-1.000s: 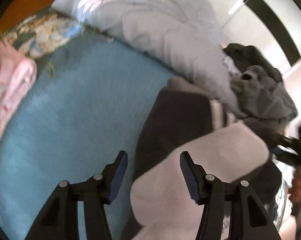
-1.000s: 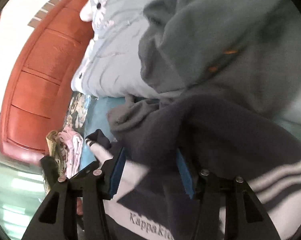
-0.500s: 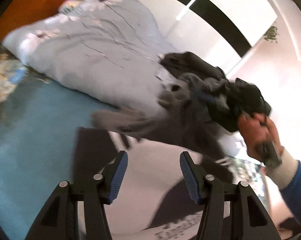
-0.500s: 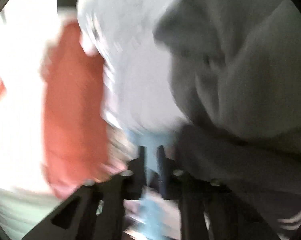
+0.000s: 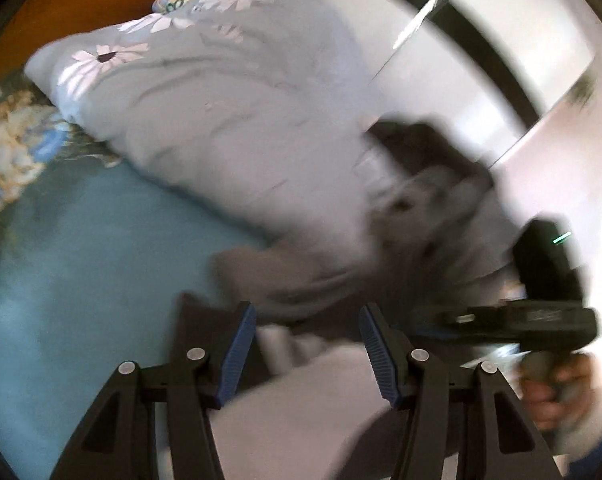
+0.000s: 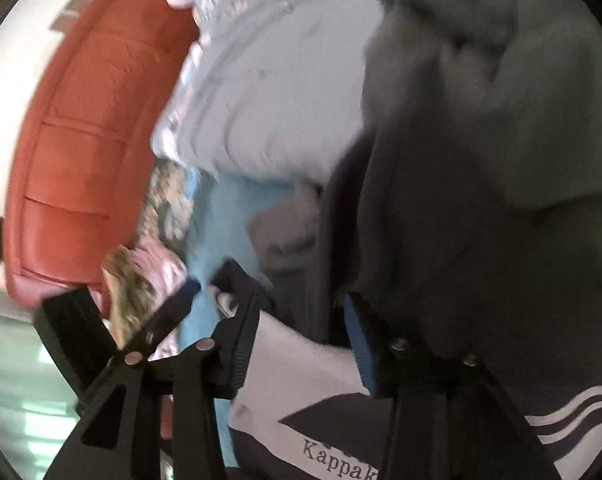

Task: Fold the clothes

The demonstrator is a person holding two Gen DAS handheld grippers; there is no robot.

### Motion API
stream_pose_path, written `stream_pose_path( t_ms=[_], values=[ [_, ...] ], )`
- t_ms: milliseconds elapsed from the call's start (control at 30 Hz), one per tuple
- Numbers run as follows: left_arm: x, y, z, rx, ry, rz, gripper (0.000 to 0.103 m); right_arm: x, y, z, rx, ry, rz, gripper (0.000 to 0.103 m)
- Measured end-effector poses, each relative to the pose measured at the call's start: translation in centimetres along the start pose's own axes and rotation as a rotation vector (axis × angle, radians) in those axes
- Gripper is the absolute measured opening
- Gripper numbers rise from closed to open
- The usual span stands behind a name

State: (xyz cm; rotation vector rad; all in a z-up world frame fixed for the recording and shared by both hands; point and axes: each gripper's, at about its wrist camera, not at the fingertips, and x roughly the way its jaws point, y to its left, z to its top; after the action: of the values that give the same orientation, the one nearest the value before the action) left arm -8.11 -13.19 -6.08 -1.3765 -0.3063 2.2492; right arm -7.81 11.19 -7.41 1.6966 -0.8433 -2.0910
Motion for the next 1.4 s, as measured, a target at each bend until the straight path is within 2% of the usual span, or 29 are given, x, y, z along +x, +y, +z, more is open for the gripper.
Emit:
stream_pose_path(
  t_ms=[133,267,367,433,567,667,733,867,933,1000,1067,1133,1300,1400],
  values=[
    [0.8,2.2,-1.7,-0.019,0.053,0.053,0.058,2.7,-0.8,-0.2,0.004,0.056,-0.045,0.046],
    [0.1,3.9,-3.4,-0.063,0.025,0.018,0.058,5.1,-0.7,-0.1,0.019,0.119,-0.04,0.046],
    [-0.7,4.1,-4.1,-0.069,-0.005,-0.021,0.058,5.0,0.1,0.6,0.031,0.117,0.038,0.034],
    [-1.2,3.6,-4.3,-0.054,-0.017,-0.043,0.058,4.7,0.6,1.7,0.049,0.108,0.076,0.021],
    [-2.0,2.8,-4.6,-0.023,-0.042,-0.088,0.059,4.2,-0.2,4.0,0.176,0.091,0.183,0.02],
    [-2.7,2.1,-4.8,0.0,-0.061,-0.121,0.059,4.4,-0.6,4.5,0.242,0.105,0.198,0.02],
    [-2.5,1.7,-4.9,0.017,-0.052,-0.122,0.059,4.2,-0.2,4.5,0.233,0.133,0.163,0.022],
    [-0.5,1.8,-5.4,0.007,0.001,-0.093,0.059,3.9,2.7,3.6,0.062,0.189,0.019,0.026],
    [0.2,2.2,-6.3,-0.005,0.026,-0.073,0.059,4.0,3.3,3.1,0.001,0.205,-0.008,0.034],
    [0.7,2.6,-7.0,-0.013,0.055,-0.058,0.058,4.6,3.6,2.3,-0.032,0.241,-0.036,0.035],
    [0.4,3.1,-7.2,-0.031,0.048,-0.055,0.058,5.6,3.7,1.3,-0.053,0.281,-0.061,0.035],
    [0.0,3.5,-7.2,-0.043,0.033,-0.058,0.058,6.1,3.8,0.8,-0.064,0.271,-0.064,0.036],
    [-0.3,2.9,-6.8,-0.028,0.009,-0.08,0.058,5.1,4.9,2.0,-0.035,0.235,0.057,0.035],
    [-0.5,2.6,-6.6,-0.019,-0.006,-0.093,0.058,4.2,4.3,3.9,0.07,0.185,0.154,0.035]
  ],
)
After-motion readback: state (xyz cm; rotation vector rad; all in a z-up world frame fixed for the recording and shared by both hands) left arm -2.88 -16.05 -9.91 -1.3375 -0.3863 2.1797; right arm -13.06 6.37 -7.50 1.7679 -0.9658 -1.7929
